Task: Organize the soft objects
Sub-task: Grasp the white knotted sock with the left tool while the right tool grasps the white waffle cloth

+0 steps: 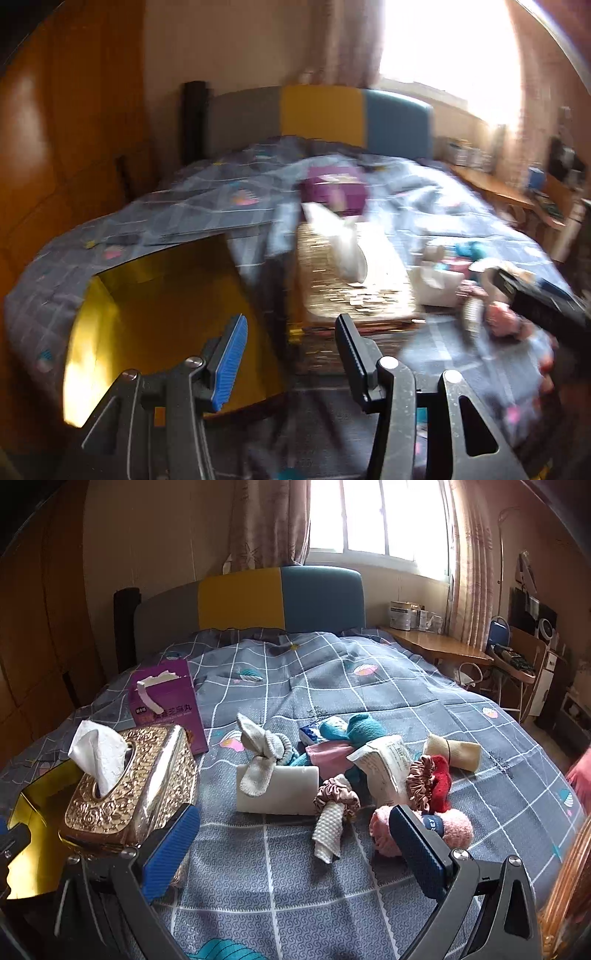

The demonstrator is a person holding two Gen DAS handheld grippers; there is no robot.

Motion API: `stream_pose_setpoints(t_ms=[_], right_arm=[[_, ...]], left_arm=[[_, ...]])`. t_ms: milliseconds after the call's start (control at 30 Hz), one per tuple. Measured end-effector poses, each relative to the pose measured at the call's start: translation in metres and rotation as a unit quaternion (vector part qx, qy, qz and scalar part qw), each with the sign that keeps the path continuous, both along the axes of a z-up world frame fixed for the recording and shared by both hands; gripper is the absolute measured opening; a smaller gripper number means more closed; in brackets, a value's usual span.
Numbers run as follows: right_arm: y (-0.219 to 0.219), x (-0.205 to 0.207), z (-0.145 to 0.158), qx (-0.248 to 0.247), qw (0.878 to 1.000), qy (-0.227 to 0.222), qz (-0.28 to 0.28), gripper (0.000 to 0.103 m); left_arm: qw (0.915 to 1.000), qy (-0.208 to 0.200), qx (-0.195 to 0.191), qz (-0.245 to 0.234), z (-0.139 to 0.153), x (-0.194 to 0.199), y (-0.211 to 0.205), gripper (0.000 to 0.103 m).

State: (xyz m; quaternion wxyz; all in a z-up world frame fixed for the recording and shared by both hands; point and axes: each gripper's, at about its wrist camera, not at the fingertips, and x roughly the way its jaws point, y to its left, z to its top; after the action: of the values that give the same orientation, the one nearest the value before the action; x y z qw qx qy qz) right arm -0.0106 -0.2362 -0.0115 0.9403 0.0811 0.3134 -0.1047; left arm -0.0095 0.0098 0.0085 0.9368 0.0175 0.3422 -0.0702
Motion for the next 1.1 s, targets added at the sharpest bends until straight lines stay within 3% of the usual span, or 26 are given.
stream_pose_setpoints(t_ms=[67, 400, 500, 633, 700, 1100], right_arm=[[-0.023, 0.007, 0.005, 0.013, 1.0, -0.001, -0.012, 0.103], [-0.136, 0.042, 0.001, 0.026, 0.996, 0.022, -0.085, 0.103], [-0.161, 0.05, -0.012, 0.046, 0.994, 0.027, -0.097, 0.103], [-0.175, 0.049, -0.021, 0.084, 0.99, 0.03, -0.112, 0.103], [-0.177, 0.048, -0.019, 0.095, 0.989, 0.021, -0.111, 0.103], [-0.196, 0.042, -0.025, 0.187, 0.977, 0.004, -0.106, 0.103]], left_arm=[[0.9993, 0.004, -0.015, -0.034, 0.003, -0.001, -0.004, 0.062], [0.9871, -0.002, -0.014, -0.159, 0.034, 0.017, -0.058, 0.063], [0.9809, 0.017, -0.023, -0.192, 0.042, 0.034, -0.082, 0.08], [0.973, 0.058, -0.001, -0.223, 0.038, 0.066, -0.125, 0.081], [0.9708, 0.096, -0.002, -0.22, 0.029, 0.09, -0.147, 0.081], [0.9597, 0.202, 0.053, -0.187, -0.043, 0.197, -0.224, 0.076]])
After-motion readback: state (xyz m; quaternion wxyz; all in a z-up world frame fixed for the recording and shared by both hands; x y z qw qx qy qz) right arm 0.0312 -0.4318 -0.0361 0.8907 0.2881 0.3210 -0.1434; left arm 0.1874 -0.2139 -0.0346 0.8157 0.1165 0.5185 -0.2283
